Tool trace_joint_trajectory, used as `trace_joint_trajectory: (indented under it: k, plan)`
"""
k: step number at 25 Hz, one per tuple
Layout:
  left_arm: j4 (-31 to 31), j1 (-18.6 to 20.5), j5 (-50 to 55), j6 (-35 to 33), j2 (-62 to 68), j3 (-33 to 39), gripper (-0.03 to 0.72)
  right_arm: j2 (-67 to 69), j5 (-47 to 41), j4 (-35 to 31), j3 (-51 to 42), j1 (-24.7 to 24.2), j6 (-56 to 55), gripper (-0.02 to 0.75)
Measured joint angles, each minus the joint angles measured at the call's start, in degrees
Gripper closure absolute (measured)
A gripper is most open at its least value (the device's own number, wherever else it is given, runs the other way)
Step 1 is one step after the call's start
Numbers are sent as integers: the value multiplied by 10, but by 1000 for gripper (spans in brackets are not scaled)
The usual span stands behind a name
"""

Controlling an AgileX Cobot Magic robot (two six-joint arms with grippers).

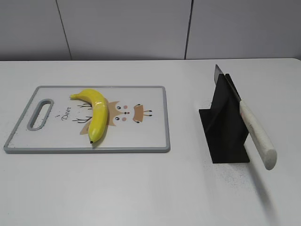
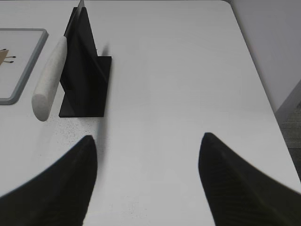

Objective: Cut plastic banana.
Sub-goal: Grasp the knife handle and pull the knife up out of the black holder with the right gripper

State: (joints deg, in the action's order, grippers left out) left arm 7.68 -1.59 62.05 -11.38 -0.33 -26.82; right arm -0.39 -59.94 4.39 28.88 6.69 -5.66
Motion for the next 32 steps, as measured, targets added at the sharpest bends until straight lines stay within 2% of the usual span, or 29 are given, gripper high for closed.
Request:
trace_joint_trajectory:
  k: [32]
  plan:
    - [0, 0, 0, 0, 0, 0, 99, 0, 0, 0, 0, 0, 0, 234]
